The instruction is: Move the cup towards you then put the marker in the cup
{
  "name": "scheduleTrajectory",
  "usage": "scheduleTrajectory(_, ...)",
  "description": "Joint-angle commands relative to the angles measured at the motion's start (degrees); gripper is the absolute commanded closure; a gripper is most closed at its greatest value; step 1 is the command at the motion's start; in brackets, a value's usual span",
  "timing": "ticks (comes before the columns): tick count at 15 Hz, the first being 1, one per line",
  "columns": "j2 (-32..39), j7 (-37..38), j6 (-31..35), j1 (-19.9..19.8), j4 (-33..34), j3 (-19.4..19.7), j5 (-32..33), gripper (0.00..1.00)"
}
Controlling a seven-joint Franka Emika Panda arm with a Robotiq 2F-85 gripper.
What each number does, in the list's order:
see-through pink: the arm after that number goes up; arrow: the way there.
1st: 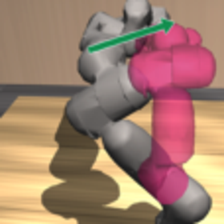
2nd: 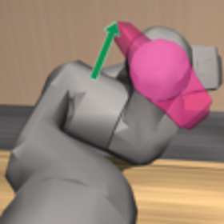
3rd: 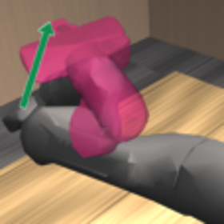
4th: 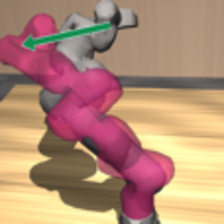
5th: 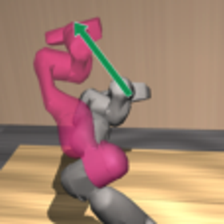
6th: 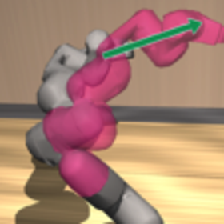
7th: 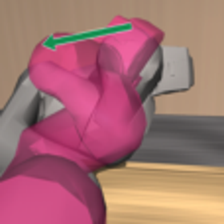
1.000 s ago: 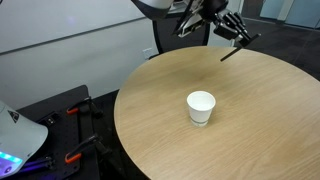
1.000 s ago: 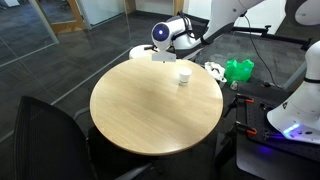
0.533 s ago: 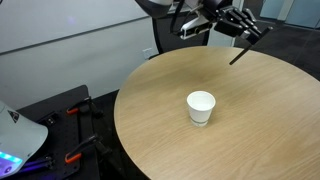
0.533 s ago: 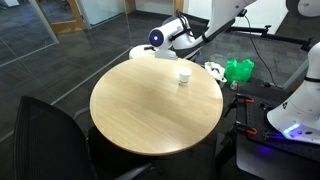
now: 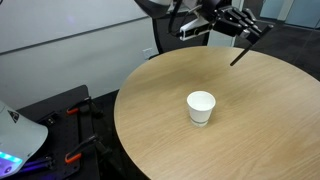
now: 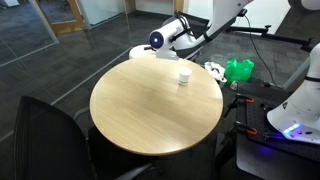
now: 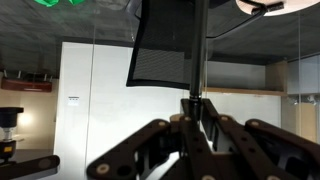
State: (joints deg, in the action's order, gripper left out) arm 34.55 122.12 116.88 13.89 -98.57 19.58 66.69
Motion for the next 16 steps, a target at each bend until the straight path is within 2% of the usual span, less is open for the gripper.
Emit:
scheduleTrajectory(1, -1.2, 3.2, -4.5, -4.1, -1.1, -6.0, 3.0, 0.96)
scheduleTrajectory(9, -2.5, 15.9, -18.4, -5.6, -6.4, -11.6, 4.7, 0.96)
scheduleTrajectory(16, -2.1, 16.7, -26.0, -6.7, -8.6, -14.9, 4.4, 0.96)
